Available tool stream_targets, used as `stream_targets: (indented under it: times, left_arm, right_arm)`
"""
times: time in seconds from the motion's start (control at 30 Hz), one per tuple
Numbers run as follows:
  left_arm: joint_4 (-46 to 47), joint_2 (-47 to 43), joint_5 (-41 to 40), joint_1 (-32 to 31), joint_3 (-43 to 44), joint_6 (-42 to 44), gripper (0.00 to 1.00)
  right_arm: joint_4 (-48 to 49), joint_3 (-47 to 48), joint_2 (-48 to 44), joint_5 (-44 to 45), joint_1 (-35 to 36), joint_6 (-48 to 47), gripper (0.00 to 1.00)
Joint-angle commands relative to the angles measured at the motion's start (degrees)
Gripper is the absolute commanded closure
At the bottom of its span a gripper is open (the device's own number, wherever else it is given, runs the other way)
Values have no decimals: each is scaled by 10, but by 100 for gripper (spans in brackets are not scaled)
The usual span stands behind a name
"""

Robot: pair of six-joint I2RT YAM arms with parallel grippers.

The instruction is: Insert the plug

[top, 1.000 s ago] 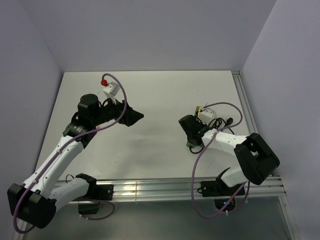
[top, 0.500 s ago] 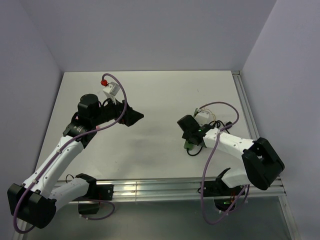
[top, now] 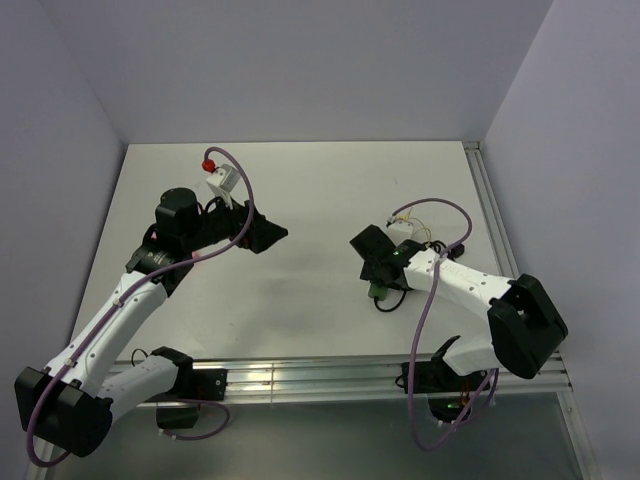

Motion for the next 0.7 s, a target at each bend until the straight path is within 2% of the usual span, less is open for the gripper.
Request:
stream_targets:
  times: [0.0, 0.37, 0.67]
  left_arm:
    - [30, -12, 13, 0, -1, 3, 1]
    - [29, -11, 16, 0, -1, 3, 0]
    - [28, -10, 15, 0, -1, 2, 0]
  right_arm:
    - [-41, 31, 15, 37, 3, -3, 42]
    - [-96, 60, 8, 79, 4, -1, 51]
    - [-99, 73, 25, 77, 3, -11, 71]
